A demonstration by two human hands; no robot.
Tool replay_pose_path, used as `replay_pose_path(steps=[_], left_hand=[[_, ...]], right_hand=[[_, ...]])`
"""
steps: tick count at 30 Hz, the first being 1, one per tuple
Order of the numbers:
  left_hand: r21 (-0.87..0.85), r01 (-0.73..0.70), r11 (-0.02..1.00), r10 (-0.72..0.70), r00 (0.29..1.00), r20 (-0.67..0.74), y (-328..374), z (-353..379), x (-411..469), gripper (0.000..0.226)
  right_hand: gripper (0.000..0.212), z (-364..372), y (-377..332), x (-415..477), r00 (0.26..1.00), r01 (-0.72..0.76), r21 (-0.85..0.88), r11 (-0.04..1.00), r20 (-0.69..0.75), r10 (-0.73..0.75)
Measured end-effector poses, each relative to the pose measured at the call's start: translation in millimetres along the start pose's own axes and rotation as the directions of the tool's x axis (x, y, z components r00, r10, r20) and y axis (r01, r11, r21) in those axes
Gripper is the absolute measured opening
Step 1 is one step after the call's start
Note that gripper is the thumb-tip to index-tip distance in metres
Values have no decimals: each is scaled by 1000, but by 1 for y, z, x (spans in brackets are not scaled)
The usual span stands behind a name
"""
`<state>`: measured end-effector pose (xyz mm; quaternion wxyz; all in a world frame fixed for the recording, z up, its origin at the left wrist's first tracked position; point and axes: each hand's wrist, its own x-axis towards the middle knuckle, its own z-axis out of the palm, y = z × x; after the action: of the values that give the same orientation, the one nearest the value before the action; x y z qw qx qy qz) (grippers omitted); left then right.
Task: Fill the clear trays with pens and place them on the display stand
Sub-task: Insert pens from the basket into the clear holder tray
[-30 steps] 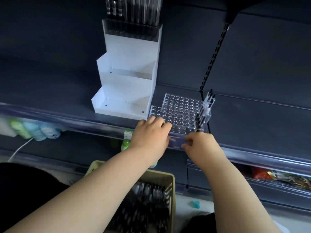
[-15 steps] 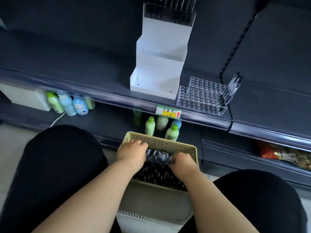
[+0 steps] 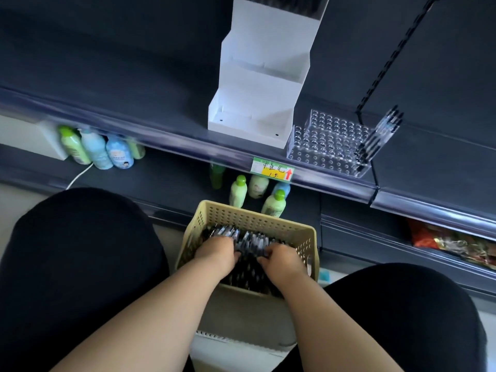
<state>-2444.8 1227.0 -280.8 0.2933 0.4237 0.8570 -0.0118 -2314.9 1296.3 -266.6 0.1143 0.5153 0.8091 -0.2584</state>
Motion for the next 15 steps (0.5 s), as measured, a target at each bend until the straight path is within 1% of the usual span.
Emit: replay_pose_path(steps=[3, 7, 10, 12, 15], left_hand=[[-24, 40, 999, -40, 999, -2, 3, 3, 5, 36], [-68, 72, 995, -72, 997, 3, 8, 7, 13, 38], [-87, 79, 993, -77, 997, 24, 13, 10, 17, 44], [-84, 103, 991, -100, 994, 36, 16, 11, 19, 50], [-85, 112, 990, -108, 992, 58, 17, 10, 22, 58]], right_hand=[[31, 5, -2, 9, 1000, -28, -15, 999, 2, 28], [34, 9, -5, 25, 995, -93, 36, 995, 49, 92], [38, 11, -9, 33, 985, -138, 44, 989, 110, 132], [40, 11, -11, 38, 978, -177, 28, 984, 121, 172], [36, 10, -14, 42, 972, -199, -17, 980, 127, 199]])
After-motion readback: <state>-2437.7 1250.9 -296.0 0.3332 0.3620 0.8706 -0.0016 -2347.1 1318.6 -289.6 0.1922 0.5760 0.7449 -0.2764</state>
